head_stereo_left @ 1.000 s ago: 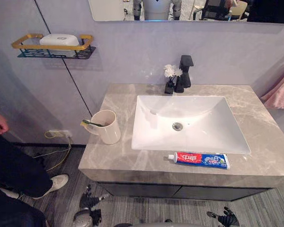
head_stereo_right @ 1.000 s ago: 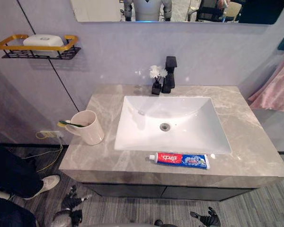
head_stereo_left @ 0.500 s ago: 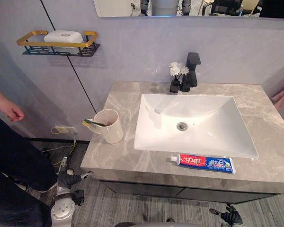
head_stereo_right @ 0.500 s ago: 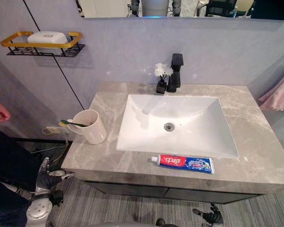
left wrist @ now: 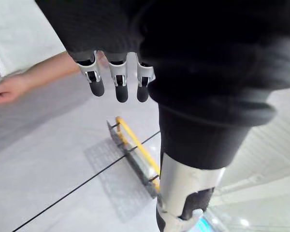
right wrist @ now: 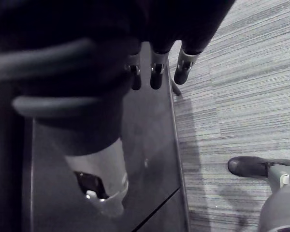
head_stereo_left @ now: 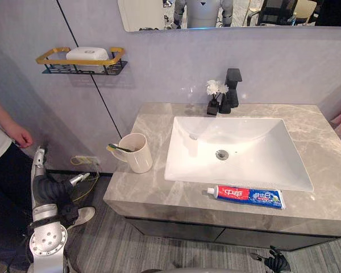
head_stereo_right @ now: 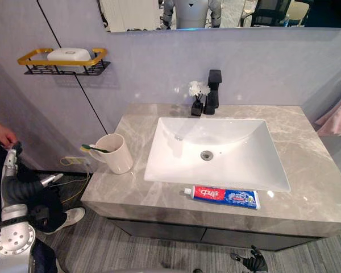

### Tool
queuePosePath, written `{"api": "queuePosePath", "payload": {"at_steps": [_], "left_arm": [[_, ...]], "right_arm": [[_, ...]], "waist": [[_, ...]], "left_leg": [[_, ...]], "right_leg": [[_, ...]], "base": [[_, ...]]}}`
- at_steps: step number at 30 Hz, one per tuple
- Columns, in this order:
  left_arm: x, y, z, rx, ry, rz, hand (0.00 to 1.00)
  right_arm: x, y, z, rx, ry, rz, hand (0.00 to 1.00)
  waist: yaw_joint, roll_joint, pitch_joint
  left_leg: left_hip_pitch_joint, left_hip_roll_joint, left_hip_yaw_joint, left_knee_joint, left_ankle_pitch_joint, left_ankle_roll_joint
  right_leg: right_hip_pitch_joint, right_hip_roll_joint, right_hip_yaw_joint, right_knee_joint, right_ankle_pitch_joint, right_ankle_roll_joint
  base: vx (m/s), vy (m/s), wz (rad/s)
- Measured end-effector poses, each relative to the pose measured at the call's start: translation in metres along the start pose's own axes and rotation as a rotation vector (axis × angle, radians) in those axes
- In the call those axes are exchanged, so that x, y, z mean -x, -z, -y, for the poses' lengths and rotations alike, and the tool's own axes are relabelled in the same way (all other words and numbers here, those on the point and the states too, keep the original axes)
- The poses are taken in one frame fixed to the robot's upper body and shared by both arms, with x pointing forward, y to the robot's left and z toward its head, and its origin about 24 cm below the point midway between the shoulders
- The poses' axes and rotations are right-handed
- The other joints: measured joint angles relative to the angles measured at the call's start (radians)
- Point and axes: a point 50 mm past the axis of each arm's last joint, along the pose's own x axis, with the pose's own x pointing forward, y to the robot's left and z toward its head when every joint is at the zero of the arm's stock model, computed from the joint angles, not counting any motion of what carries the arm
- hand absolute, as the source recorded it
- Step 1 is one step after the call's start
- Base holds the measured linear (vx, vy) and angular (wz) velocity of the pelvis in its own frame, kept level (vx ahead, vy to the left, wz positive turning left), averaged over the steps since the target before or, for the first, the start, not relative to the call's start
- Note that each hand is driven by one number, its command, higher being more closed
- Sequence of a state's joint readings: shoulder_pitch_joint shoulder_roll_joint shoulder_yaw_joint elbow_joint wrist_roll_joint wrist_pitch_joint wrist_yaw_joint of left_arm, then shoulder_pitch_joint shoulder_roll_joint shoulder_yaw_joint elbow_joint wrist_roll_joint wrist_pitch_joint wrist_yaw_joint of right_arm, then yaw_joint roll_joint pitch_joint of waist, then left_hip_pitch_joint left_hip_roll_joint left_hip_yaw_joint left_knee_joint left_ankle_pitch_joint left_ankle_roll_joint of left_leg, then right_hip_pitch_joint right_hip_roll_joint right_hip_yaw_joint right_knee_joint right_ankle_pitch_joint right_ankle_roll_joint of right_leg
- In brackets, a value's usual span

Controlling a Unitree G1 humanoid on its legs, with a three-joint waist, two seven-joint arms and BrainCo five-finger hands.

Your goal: Organize washtable

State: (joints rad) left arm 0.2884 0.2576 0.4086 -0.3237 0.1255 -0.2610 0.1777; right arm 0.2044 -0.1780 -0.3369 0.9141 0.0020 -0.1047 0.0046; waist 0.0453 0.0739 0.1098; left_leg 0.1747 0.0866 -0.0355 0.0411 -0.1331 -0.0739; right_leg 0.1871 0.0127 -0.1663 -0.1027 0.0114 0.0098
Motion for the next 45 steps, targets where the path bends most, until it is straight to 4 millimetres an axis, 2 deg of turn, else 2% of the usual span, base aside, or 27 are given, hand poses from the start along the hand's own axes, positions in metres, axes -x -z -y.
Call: {"api": "queuePosePath", "payload": {"at_steps": [4,6,8,13,16,18,24,29,31,35,38,45], "left_arm": [[-0.006,-0.038,0.004,0.083,-0.003,0.181,0.00],[-0.009,-0.054,0.014,0.141,0.022,0.253,0.00],[-0.007,-0.071,0.034,0.225,0.098,0.318,0.00],[0.004,-0.096,0.071,0.309,0.319,0.415,0.00],[0.009,-0.105,0.087,0.356,0.406,0.446,0.00],[0.016,-0.112,0.106,0.376,0.510,0.470,0.00],[0.026,-0.104,0.143,0.321,0.708,0.442,0.00],[0.035,-0.086,0.168,0.238,0.836,0.372,0.00],[0.037,-0.083,0.175,0.212,0.867,0.363,0.00],[0.045,-0.075,0.186,0.153,0.940,0.349,0.00],[0.052,-0.069,0.199,0.106,1.004,0.343,0.00],[0.059,-0.071,0.219,0.067,1.092,0.372,0.00]], "right_arm": [[0.001,0.005,-0.001,0.004,-0.004,-0.018,0.00],[0.002,0.007,-0.003,0.025,-0.019,-0.023,0.00],[0.002,0.007,-0.007,0.035,-0.033,-0.025,0.00],[0.003,0.014,-0.019,0.057,-0.074,-0.056,0.00],[0.003,0.015,-0.022,0.075,-0.090,-0.057,0.00],[0.003,0.015,-0.023,0.078,-0.092,-0.058,0.00],[0.003,0.014,-0.023,0.070,-0.091,-0.057,0.00],[0.003,0.015,-0.023,0.067,-0.091,-0.060,0.00],[0.003,0.014,-0.023,0.058,-0.090,-0.059,0.00],[0.003,0.014,-0.022,0.045,-0.083,-0.059,0.00],[0.003,0.015,-0.021,0.039,-0.078,-0.061,0.00],[0.003,0.014,-0.020,0.036,-0.075,-0.060,0.00]], "waist": [[-0.001,-0.016,-0.004],[0.001,-0.021,-0.006],[-0.001,-0.022,-0.007],[-0.003,-0.032,-0.006],[-0.005,-0.039,-0.002],[-0.008,-0.045,0.001],[-0.034,-0.045,0.001],[-0.060,-0.044,0.002],[-0.062,-0.044,0.003],[-0.084,-0.042,0.009],[-0.087,-0.038,0.012],[-0.101,-0.028,0.024]], "left_leg": [[-0.005,-0.003,-0.015,0.009,0.002,0.003],[-0.005,-0.006,-0.025,0.010,0.006,0.007],[-0.004,-0.015,-0.036,0.010,0.013,0.012],[-0.001,-0.019,-0.042,0.011,0.015,0.015],[-0.003,-0.019,-0.042,0.011,0.015,0.015],[-0.003,-0.019,-0.044,0.011,0.016,0.015],[-0.003,-0.018,-0.045,0.007,0.016,0.014],[0.013,-0.018,-0.044,-0.011,0.024,0.013],[0.013,-0.018,-0.043,-0.012,0.024,0.013],[0.015,-0.017,-0.041,-0.018,0.024,0.013],[0.015,-0.016,-0.037,-0.025,0.025,0.013],[0.013,-0.015,-0.030,-0.033,0.025,0.013]], "right_leg": [[0.001,-0.002,-0.014,0.003,0.000,0.000],[0.003,-0.005,-0.023,0.003,0.000,0.000],[0.009,-0.012,-0.031,0.003,0.000,0.000],[0.019,-0.018,-0.041,-0.001,0.001,0.001],[0.020,-0.017,-0.043,-0.001,0.002,0.000],[0.020,-0.017,-0.045,-0.001,0.002,0.000],[0.019,-0.017,-0.048,-0.001,0.002,0.001],[0.019,-0.018,-0.047,0.001,0.002,0.001],[0.019,-0.018,-0.046,-0.001,0.002,0.001],[0.015,-0.018,-0.045,-0.002,0.002,0.002],[0.007,-0.017,-0.039,-0.002,0.002,0.002],[0.001,-0.016,-0.029,-0.001,0.002,0.002]], "base": [[0.01,0.019,0.10],[-0.01,0.025,0.14],[-0.04,0.032,0.14],[-0.06,0.030,0.06],[-0.04,0.019,0.02],[0.00,0.000,0.00],[0.01,0.010,0.00],[0.03,0.031,0.00],[-0.01,0.032,-0.02],[0.00,0.000,0.00],[0.00,0.016,-0.04],[0.01,0.025,-0.04]]}}
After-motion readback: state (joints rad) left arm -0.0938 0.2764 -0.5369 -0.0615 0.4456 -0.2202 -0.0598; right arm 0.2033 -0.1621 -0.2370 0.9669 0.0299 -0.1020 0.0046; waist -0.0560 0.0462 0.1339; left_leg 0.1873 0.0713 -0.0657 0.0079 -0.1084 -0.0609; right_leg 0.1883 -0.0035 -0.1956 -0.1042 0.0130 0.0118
